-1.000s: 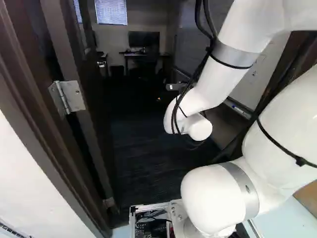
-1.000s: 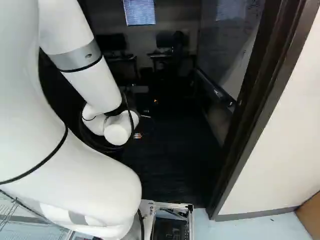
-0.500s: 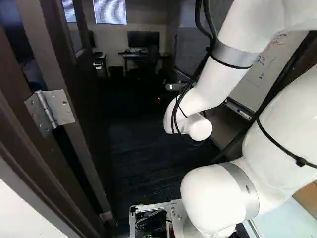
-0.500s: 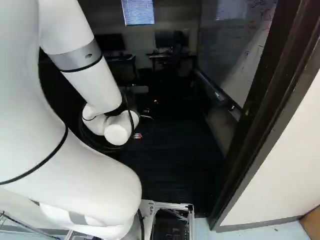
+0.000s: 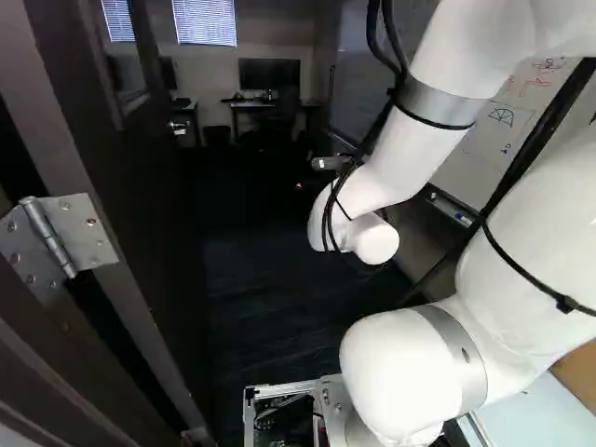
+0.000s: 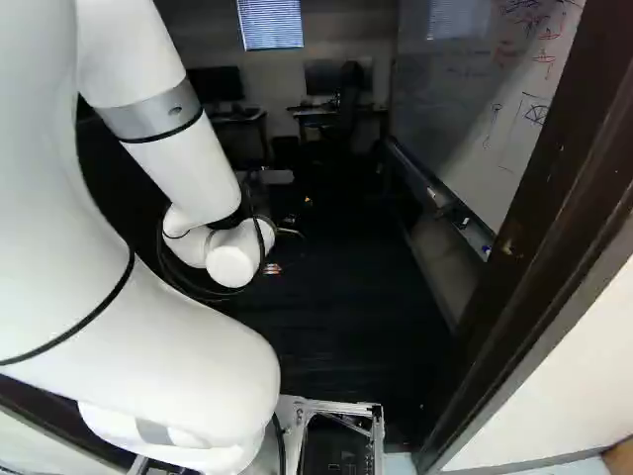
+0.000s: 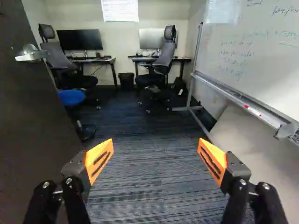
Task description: Open the door and move inside
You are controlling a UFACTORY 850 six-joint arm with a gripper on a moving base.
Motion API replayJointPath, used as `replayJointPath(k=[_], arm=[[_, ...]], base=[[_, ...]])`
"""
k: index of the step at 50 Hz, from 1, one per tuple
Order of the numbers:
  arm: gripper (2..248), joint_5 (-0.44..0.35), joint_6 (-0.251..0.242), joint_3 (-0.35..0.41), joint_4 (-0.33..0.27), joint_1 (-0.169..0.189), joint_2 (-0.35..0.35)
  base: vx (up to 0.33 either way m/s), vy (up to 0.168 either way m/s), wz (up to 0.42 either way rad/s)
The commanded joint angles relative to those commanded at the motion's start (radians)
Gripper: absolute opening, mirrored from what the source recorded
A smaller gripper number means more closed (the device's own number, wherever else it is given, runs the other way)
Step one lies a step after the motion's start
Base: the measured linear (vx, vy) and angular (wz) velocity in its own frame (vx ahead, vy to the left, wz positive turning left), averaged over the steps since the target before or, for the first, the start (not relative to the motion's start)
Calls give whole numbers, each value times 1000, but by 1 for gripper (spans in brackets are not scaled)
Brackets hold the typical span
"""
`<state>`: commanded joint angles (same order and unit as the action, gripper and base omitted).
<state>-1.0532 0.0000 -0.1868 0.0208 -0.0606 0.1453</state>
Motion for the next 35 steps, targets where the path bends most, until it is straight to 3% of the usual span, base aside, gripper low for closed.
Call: replayJointPath(k=[35], arm=[[247, 0, 0, 0, 0, 0, 0]], base=[[114, 10, 57]])
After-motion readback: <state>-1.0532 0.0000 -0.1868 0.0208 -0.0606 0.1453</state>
